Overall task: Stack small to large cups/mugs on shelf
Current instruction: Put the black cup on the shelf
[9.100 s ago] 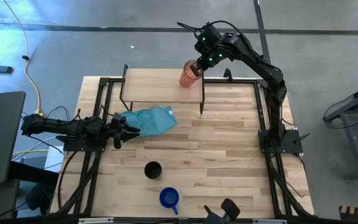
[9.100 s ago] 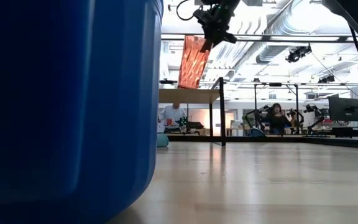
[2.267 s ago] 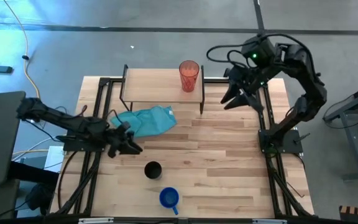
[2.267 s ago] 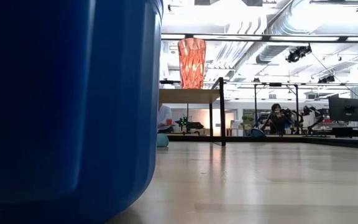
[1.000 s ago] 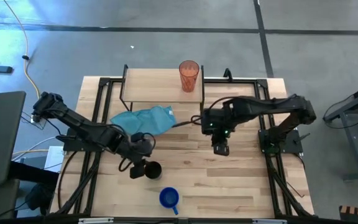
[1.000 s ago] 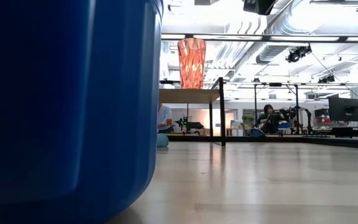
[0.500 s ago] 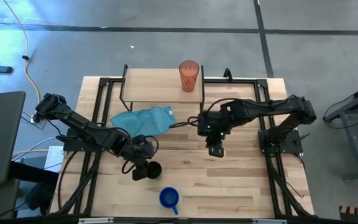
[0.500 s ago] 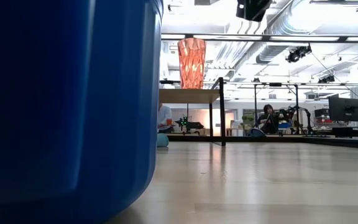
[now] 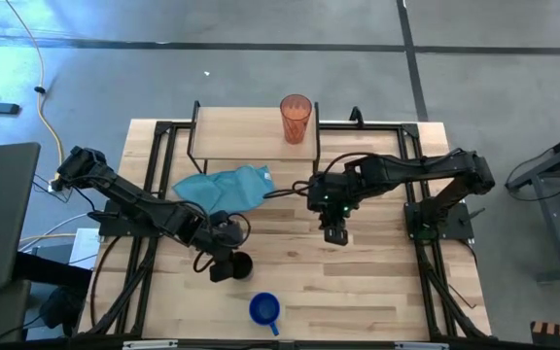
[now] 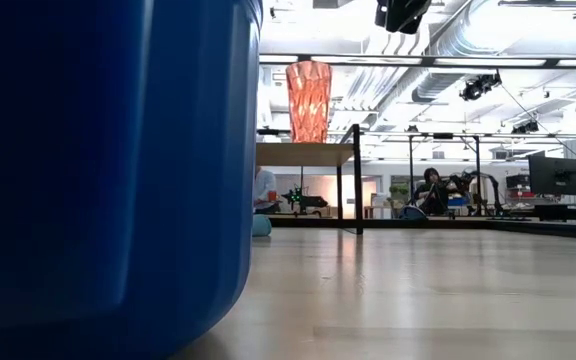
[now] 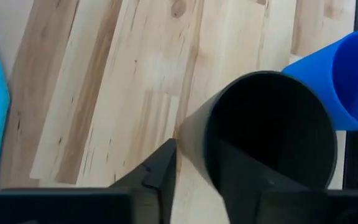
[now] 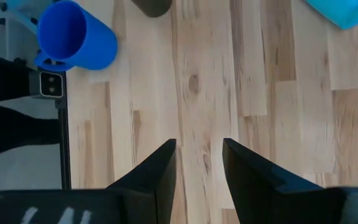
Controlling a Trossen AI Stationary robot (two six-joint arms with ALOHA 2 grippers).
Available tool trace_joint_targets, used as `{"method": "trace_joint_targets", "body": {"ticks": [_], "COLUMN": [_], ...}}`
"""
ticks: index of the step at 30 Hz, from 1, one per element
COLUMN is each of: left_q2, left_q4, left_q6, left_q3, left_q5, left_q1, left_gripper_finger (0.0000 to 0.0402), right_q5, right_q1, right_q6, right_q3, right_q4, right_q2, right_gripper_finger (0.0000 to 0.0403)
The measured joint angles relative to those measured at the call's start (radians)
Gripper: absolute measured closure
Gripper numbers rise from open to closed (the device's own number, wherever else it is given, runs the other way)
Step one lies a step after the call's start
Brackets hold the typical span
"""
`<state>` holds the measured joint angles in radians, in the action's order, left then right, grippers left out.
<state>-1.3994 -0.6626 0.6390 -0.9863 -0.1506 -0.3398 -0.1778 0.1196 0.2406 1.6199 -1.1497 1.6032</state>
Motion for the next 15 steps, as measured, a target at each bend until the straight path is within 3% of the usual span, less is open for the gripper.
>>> {"method": "trace_joint_targets", "body": {"ticks": [5, 15], "left_q2": [0.000, 0.000], "left_q4": [-0.016, -0.034], "left_q6": [0.013, 0.023], "left_q3": [0.000, -0.004], "left_q5": [-0.004, -0.040], "left_q1": [0.000, 0.004], "left_gripper_finger": [0.0390, 0.0399], "right_q5": [0.012, 0.015], "right_q1": [0.000, 0.000], "right_q6": [0.013, 0.013], "right_q3": [0.000, 0.000], "right_q4": [0.002, 0.004], "right_q2": [0.000, 0.000], "right_gripper_finger": [0.0281, 0.0281]}}
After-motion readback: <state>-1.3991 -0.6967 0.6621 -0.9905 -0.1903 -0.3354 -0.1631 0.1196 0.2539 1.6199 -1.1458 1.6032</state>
